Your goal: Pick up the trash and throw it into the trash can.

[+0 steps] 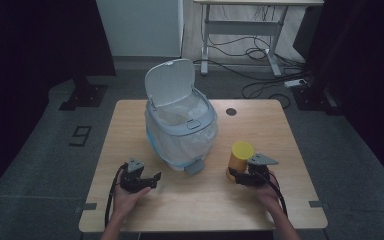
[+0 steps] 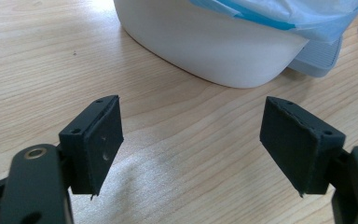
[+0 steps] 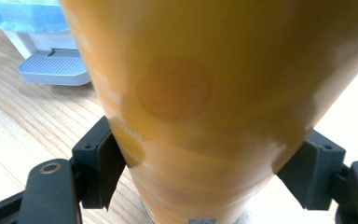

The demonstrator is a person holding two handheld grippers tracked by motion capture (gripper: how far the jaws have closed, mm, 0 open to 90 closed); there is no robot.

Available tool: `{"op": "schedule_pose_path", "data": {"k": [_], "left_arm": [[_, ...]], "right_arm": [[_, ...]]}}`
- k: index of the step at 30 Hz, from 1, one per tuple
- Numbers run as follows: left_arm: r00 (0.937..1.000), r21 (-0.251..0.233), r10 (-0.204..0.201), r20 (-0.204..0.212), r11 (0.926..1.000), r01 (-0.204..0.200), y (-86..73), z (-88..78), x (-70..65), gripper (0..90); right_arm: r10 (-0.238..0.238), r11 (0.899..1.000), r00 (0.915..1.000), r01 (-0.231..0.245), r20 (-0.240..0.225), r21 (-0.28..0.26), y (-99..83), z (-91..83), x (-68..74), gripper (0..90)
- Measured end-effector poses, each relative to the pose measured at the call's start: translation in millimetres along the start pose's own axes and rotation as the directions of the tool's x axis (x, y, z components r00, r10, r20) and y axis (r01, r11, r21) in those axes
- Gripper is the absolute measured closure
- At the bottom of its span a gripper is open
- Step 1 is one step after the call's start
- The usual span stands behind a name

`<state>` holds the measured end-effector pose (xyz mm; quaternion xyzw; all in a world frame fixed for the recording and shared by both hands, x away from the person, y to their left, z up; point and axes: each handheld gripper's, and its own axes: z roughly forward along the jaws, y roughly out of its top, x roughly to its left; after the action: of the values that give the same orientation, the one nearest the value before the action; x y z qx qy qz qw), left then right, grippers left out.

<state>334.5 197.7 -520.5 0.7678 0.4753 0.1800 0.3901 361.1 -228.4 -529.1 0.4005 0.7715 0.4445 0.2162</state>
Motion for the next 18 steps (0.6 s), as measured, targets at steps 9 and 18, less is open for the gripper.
{"op": "schedule_pose_path", "data": {"k": [9, 18], "left_arm": [[1.0, 0.007, 0.0, 0.001, 1.0, 0.0, -1.3, 0.6, 0.9, 21.8], [0.9998, 0.011, 0.021, 0.008, 0.9997, -0.021, -1.0, 1.0, -1.8, 21.5]], "right_arm": [[0.024, 0.999, 0.9997, -0.024, 0.002, -0.044, 6.7, -19.5, -3.0, 23.6], [0.049, 0.995, 0.9987, -0.048, 0.015, -0.084, 18.6, -39.1, -3.7, 23.6]]}}
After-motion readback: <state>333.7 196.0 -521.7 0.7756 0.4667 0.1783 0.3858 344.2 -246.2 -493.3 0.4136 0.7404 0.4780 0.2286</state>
